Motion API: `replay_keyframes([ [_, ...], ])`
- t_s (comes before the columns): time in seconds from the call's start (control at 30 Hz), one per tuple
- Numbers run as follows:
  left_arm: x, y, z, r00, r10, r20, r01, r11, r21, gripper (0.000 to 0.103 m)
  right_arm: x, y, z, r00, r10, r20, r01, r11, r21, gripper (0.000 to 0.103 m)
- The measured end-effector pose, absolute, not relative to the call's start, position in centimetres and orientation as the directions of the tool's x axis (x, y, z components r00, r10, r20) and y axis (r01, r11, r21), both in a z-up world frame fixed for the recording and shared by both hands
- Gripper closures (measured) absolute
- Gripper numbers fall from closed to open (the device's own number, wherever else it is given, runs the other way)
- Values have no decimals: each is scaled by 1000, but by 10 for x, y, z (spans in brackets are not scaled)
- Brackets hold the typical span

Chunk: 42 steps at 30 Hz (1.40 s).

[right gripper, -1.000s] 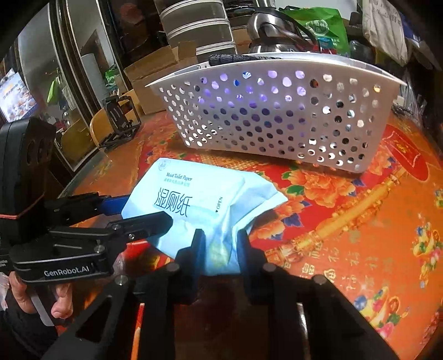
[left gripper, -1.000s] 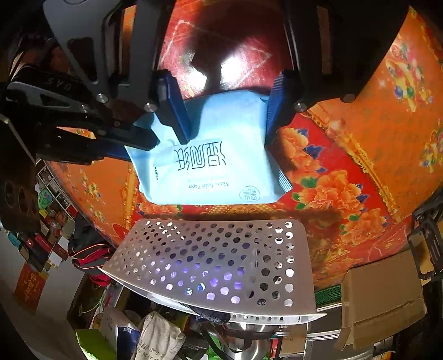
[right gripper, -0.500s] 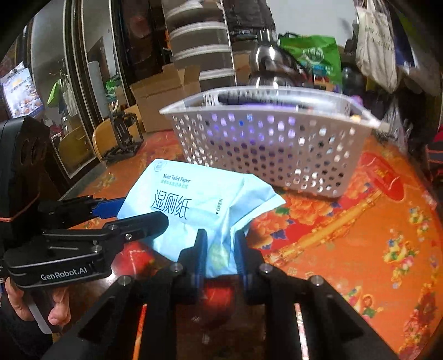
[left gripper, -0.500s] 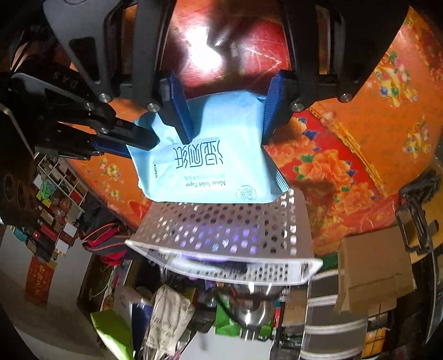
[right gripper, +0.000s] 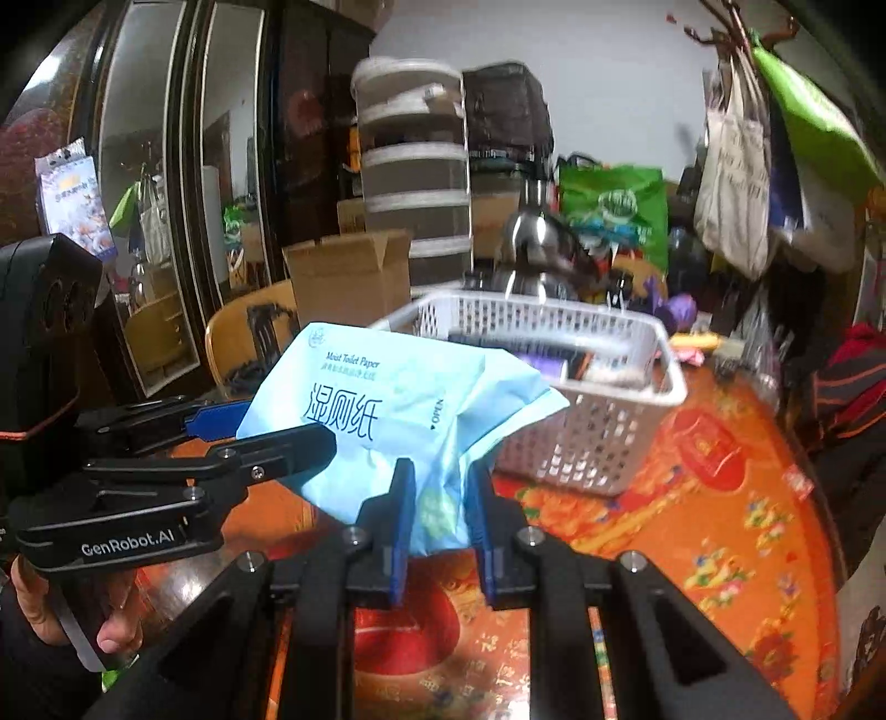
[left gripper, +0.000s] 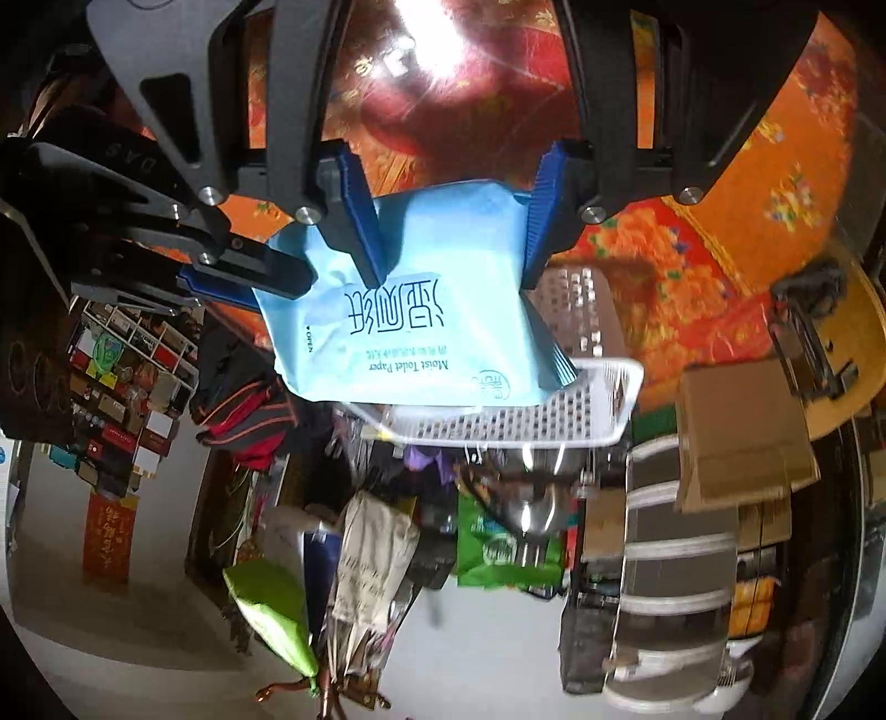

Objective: Organize soft objects
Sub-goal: 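Lift the toilet paper pack with both tools and carry it over the basket, then lower the pack into the basket and open both tools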

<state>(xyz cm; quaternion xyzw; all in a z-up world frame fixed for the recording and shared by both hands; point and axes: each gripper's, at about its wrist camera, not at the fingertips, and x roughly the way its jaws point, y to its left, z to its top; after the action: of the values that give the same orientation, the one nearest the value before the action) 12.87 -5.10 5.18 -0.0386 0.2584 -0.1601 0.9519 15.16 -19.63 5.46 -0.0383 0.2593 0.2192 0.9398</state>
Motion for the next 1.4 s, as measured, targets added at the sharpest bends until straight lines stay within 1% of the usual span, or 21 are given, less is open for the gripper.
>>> replay_keyframes([
  [0.17,130,-55,78,834,-323,-447,290,946,-144,61,152,-199,78,795,381,-471,-424,906,17,85],
  [0.4,159,-63,110,839,-329,-433,295,944,-146,62,175,-206,105,813,362,-456,-406,914,3,86],
  [0.6,200,-69,136,836,-324,-443,290,946,-145,67,213,-214,126,818,349,-457,-392,920,1,86],
  [0.7,222,-75,142,833,-311,-458,286,950,-125,67,237,-219,132,817,337,-468,-377,926,7,86],
  [0.87,261,-80,137,813,-302,-498,278,953,-124,68,269,-222,132,812,323,-486,-364,931,11,86],
  [1.2,312,-78,119,795,-271,-542,248,962,-118,68,311,-217,116,794,314,-520,-353,935,24,86],
  [1.4,350,-77,112,764,-272,-585,238,962,-136,69,338,-216,107,785,295,-544,-341,940,18,86],
])
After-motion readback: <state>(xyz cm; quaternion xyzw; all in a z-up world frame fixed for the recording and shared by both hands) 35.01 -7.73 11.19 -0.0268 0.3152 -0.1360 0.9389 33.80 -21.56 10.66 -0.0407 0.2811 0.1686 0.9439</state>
